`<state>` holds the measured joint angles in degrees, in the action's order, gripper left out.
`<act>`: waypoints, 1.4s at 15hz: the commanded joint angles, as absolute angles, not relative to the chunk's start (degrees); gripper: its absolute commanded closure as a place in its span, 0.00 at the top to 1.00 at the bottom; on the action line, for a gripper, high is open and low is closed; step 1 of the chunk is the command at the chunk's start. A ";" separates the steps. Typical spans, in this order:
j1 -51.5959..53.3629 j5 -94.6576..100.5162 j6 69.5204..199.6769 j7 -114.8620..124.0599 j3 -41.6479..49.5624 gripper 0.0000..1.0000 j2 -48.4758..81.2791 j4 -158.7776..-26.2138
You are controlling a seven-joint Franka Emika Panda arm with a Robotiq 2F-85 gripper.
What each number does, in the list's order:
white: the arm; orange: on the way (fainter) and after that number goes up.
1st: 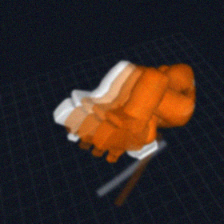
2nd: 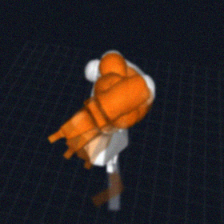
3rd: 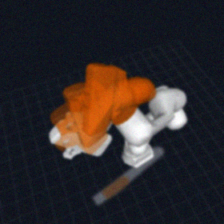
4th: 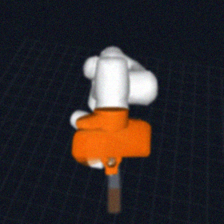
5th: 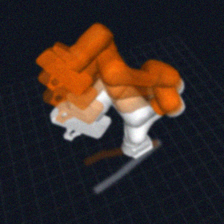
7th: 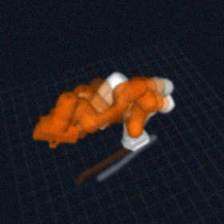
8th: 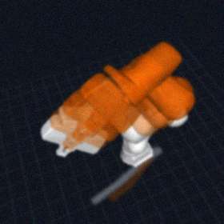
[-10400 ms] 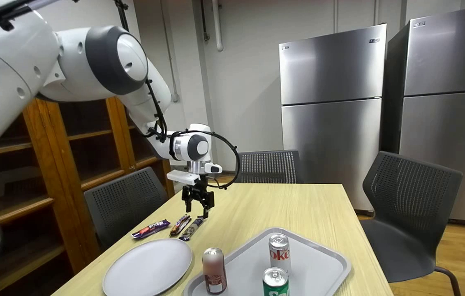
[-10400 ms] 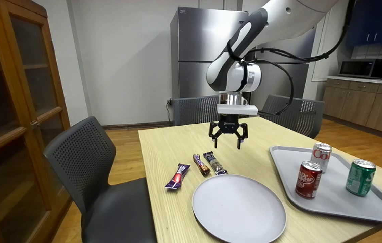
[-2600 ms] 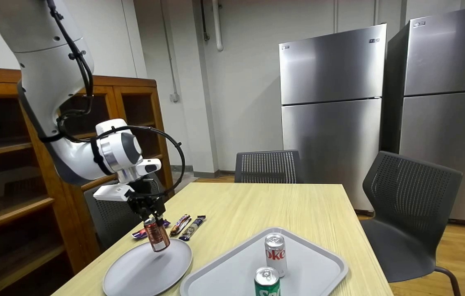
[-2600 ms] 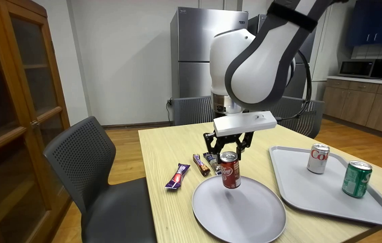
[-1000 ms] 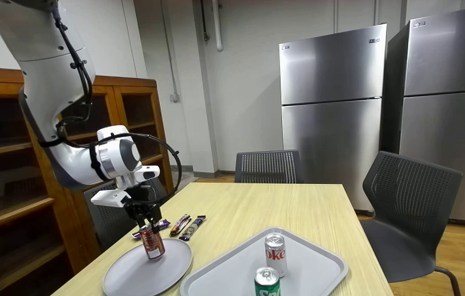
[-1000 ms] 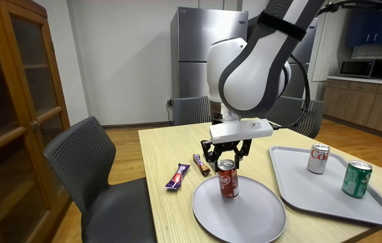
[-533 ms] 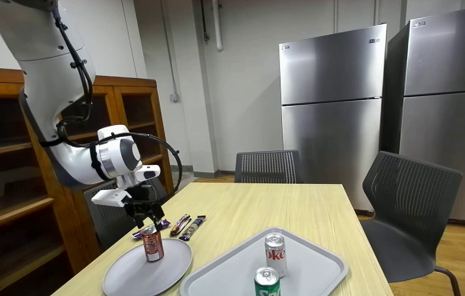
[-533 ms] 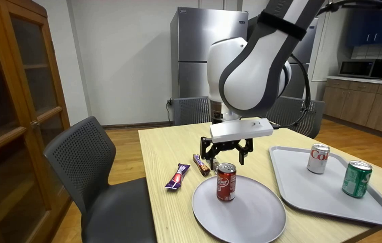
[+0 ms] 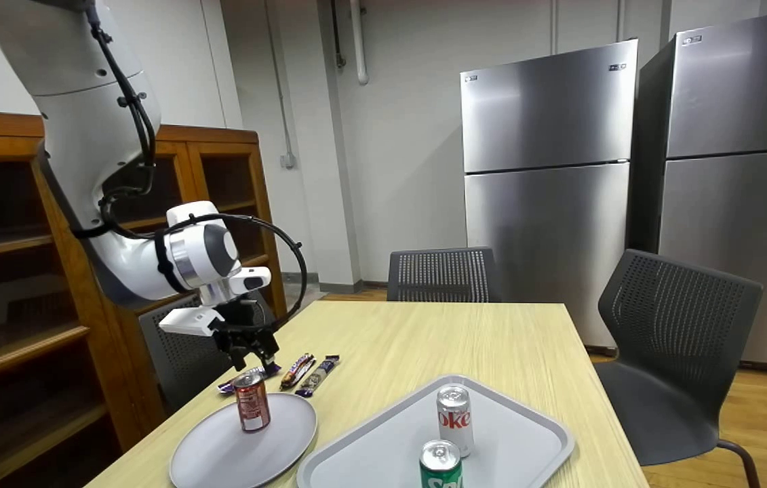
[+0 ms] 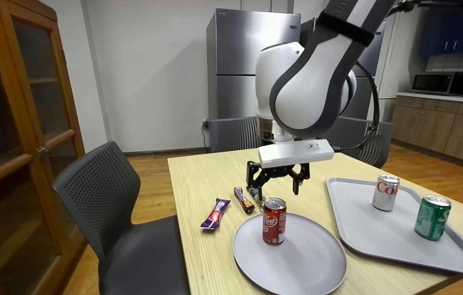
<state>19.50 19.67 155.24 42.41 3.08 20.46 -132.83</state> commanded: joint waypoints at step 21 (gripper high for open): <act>12.67 26.53 161.68 45.17 11.04 1.00 6.41 -146.72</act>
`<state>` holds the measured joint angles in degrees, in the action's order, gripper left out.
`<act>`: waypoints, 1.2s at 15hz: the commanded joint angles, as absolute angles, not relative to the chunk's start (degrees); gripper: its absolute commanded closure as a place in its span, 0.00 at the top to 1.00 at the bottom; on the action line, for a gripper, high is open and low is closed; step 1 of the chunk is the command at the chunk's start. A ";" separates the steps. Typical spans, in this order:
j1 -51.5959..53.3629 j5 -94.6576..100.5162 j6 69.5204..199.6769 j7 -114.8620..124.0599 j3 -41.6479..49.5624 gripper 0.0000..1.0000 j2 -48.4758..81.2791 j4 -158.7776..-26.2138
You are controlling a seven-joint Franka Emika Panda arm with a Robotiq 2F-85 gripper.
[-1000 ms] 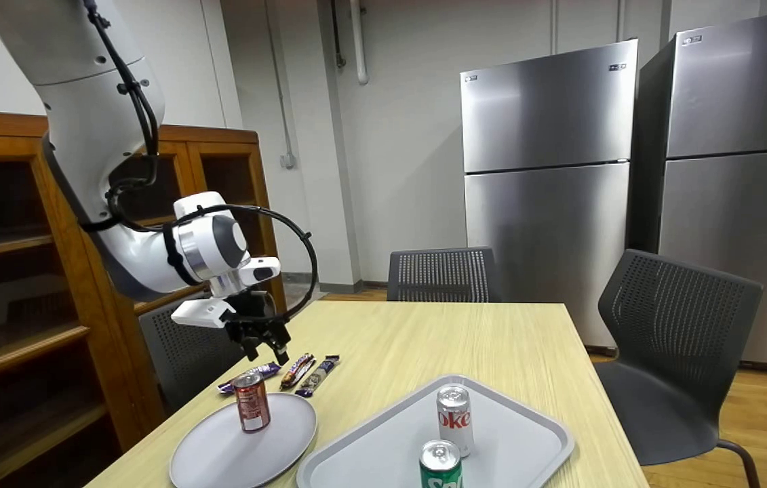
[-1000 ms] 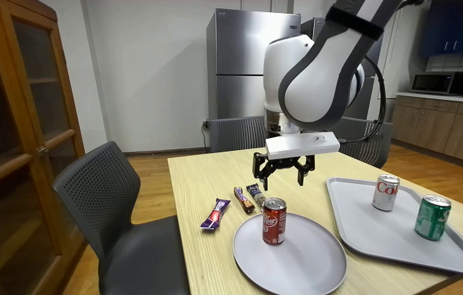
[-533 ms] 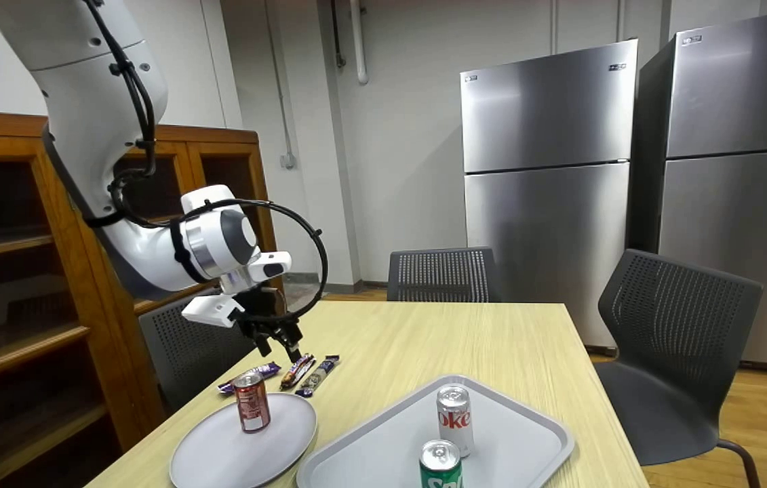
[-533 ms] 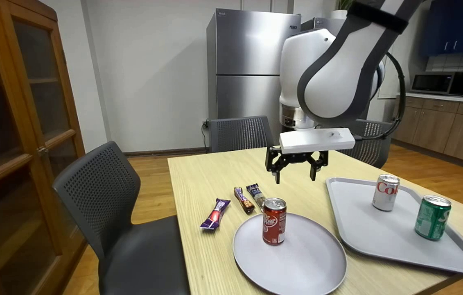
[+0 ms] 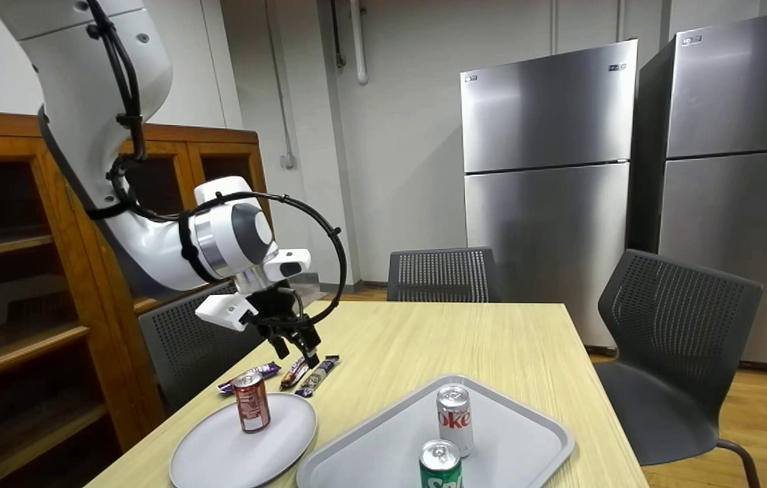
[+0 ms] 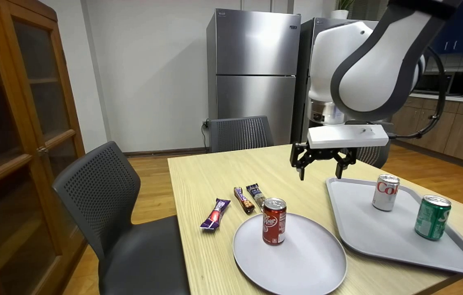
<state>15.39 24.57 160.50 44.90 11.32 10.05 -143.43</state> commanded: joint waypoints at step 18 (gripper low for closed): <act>4.12 26.80 161.72 43.96 12.31 1.00 7.44 -147.84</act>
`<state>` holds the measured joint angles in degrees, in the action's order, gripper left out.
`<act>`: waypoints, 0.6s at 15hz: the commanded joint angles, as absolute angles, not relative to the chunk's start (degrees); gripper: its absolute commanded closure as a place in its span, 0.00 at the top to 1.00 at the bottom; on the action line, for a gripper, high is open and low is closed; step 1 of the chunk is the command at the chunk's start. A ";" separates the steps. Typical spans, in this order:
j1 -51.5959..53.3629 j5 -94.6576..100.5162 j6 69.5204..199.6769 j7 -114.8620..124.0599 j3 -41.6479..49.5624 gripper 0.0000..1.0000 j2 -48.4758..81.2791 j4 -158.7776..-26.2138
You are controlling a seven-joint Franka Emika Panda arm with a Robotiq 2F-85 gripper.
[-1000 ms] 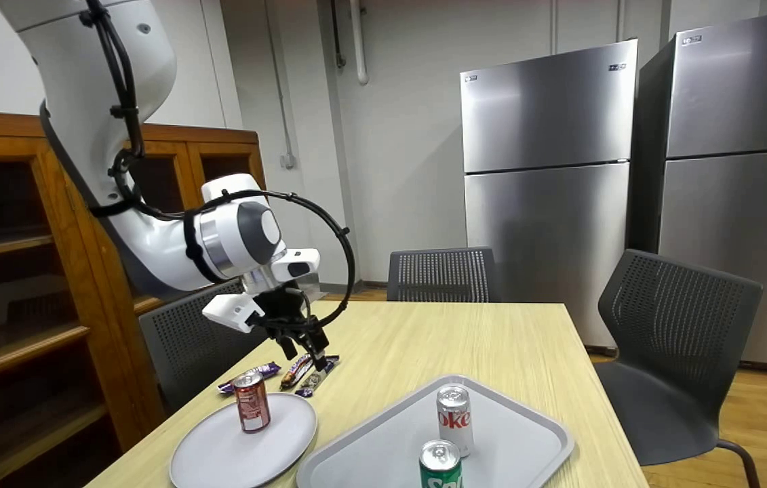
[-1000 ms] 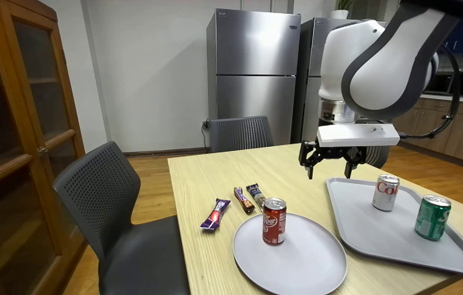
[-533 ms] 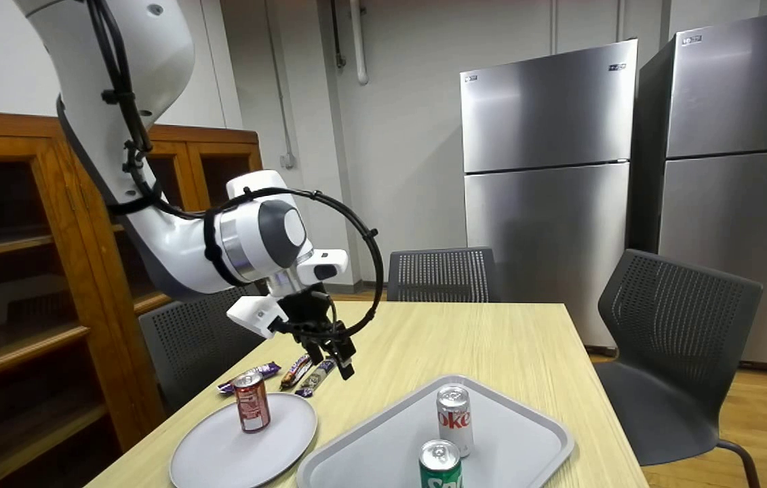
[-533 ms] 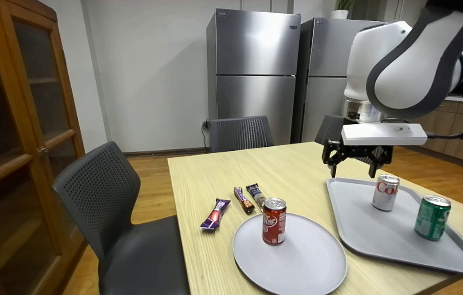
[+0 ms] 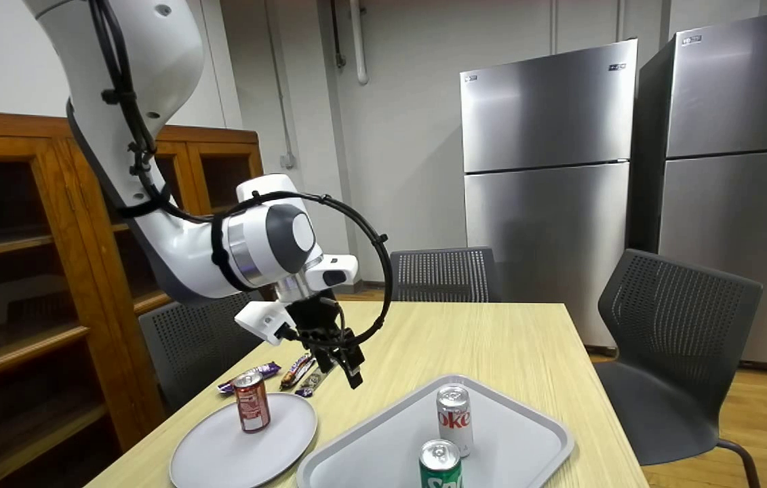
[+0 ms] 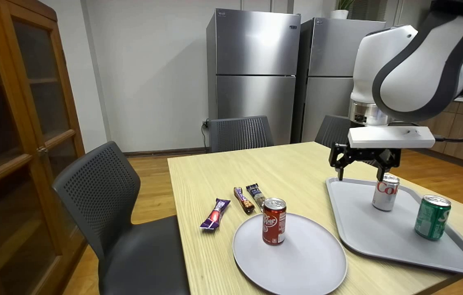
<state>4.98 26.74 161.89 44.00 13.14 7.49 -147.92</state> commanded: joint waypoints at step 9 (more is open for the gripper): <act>1.99 18.83 161.49 36.17 11.14 1.00 6.32 -148.03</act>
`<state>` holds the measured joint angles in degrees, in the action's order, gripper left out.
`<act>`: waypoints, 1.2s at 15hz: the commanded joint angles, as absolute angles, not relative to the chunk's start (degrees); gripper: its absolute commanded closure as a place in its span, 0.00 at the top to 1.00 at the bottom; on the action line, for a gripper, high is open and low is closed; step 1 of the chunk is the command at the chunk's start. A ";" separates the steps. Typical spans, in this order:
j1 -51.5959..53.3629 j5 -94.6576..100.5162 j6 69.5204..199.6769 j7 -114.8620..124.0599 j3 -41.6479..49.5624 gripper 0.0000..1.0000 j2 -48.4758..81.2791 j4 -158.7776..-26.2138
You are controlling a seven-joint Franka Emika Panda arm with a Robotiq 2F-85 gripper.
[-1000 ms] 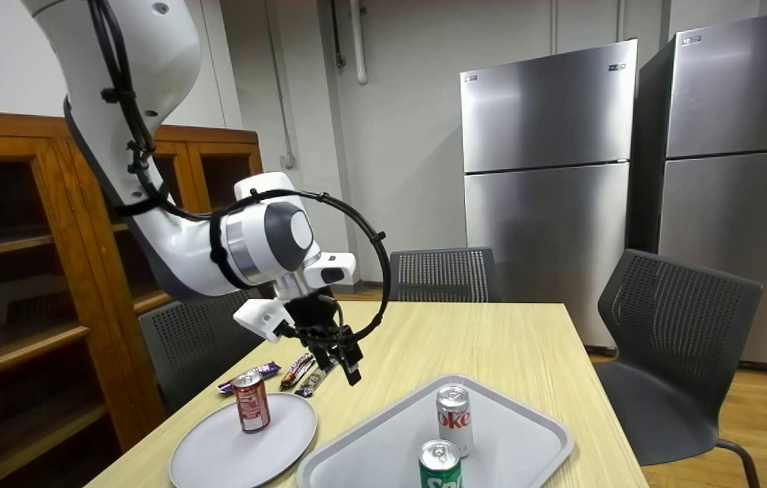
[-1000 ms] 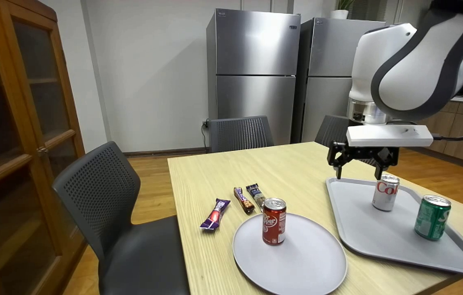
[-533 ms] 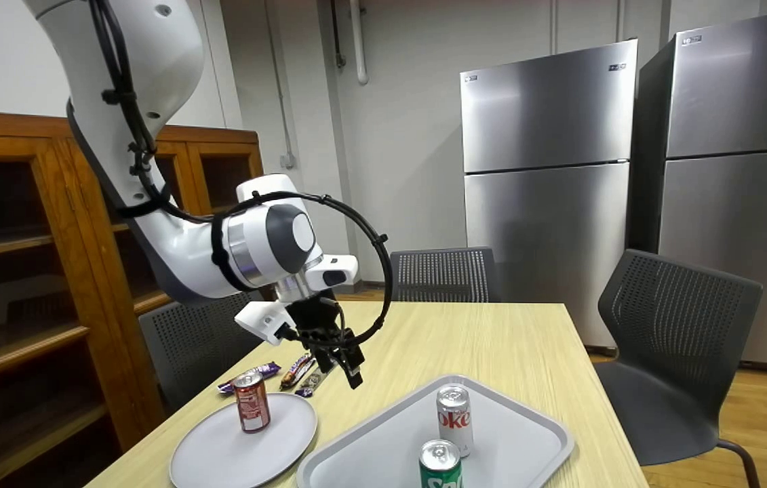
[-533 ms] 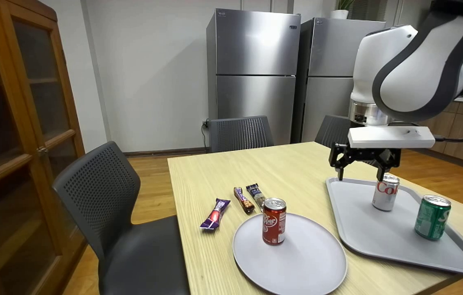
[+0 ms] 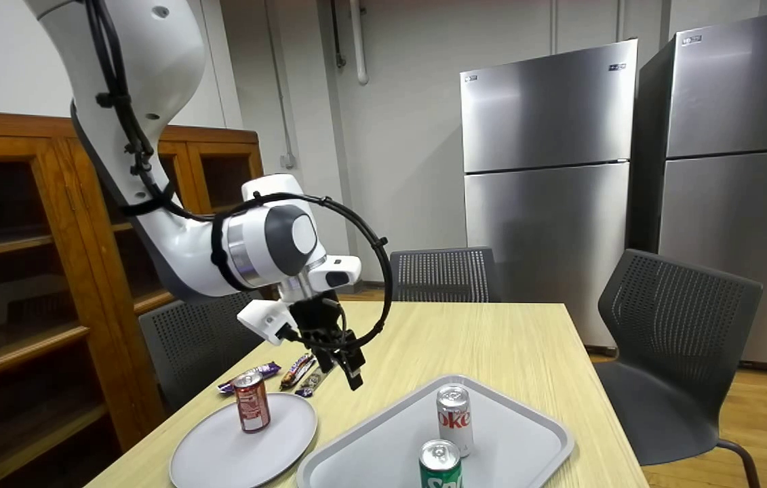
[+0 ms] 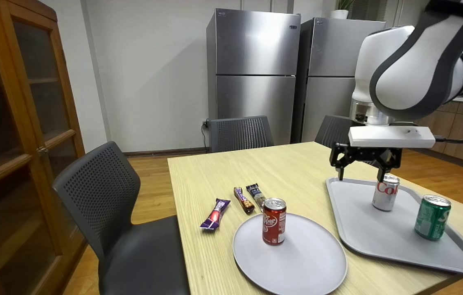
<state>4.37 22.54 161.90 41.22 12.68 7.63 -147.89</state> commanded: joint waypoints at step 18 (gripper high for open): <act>-5.16 12.34 161.61 21.31 15.07 1.00 7.54 -145.58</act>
